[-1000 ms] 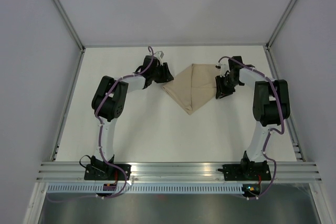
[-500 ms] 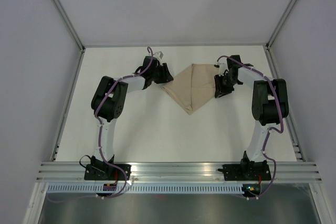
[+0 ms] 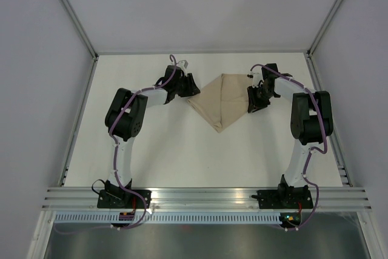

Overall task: Fold the napkin, place the utensils inside, and roll it up
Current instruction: Adjust the napkin at the center of the board.

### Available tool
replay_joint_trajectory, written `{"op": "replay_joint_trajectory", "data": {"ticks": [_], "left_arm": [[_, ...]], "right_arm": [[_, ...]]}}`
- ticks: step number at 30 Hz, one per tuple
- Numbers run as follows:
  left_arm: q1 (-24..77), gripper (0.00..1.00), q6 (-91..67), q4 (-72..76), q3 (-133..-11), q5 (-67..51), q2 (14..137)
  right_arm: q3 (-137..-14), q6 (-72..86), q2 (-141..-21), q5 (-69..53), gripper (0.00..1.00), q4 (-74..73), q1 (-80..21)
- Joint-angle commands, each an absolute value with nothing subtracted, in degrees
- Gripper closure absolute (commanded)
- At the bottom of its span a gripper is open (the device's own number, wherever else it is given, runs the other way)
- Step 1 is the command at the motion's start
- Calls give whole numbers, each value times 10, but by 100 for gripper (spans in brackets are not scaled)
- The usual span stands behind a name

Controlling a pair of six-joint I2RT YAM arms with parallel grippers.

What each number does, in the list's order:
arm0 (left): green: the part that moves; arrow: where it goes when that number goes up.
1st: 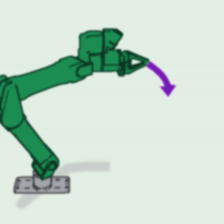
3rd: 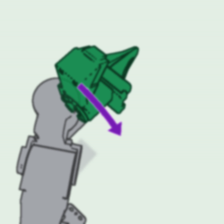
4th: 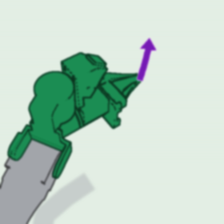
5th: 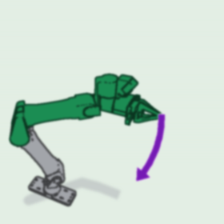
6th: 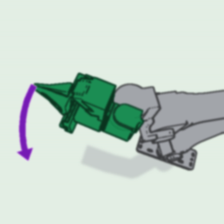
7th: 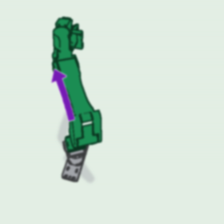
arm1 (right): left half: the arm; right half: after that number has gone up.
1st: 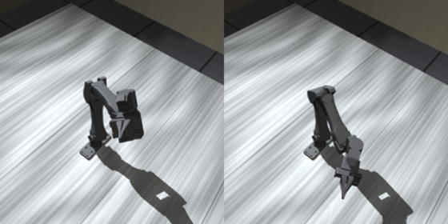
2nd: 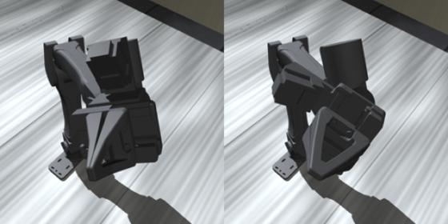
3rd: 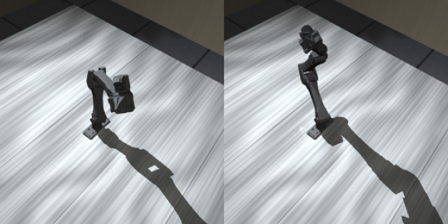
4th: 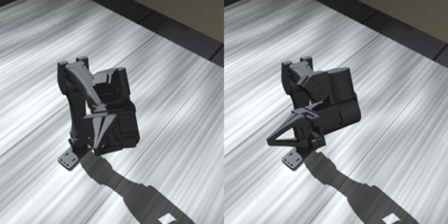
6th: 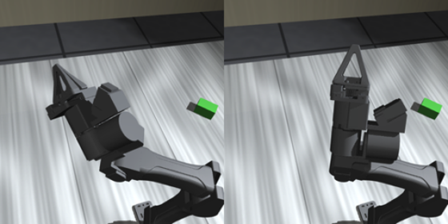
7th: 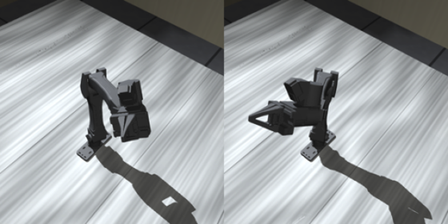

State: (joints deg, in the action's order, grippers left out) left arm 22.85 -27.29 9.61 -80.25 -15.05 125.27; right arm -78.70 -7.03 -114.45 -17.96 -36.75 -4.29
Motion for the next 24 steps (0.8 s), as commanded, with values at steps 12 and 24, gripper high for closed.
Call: {"op": "replay_joint_trajectory", "data": {"ticks": [12,24], "left_arm": [[227,54,-289,74,-775,-134,1222],[227,55,-317,104,-726,-146,1208]], "right_arm": [[-806,-62,-1175,-153,68,-358,-50],[-865,-58,-1216,-135,68,-366,-54]]}}
